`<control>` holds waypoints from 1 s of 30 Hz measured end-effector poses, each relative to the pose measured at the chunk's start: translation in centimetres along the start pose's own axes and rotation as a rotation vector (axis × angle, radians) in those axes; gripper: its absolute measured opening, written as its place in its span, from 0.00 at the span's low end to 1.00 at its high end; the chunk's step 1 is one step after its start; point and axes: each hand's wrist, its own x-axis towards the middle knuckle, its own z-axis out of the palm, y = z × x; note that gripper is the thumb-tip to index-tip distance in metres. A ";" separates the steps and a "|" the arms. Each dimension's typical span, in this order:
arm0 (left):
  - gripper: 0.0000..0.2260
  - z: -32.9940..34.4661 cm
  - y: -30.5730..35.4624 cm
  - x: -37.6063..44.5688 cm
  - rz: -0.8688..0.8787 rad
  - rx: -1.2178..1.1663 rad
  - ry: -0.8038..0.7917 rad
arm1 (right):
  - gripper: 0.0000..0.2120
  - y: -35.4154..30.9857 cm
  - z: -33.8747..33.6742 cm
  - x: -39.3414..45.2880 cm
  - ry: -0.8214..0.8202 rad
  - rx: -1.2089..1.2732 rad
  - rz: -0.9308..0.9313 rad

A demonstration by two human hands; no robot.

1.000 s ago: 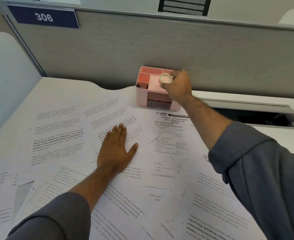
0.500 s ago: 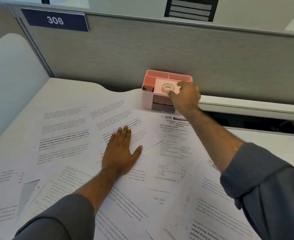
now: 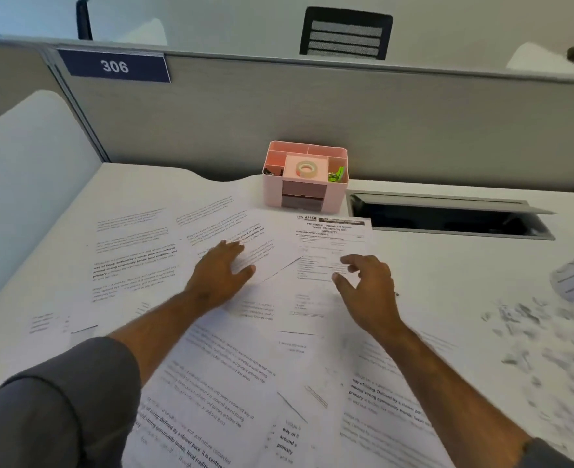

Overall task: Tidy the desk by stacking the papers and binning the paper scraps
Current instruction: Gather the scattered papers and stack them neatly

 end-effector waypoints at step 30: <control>0.28 9.1 15.3 -20.5 -0.036 -0.106 -0.106 | 0.27 10.4 -10.9 -18.5 -0.268 -0.338 -0.073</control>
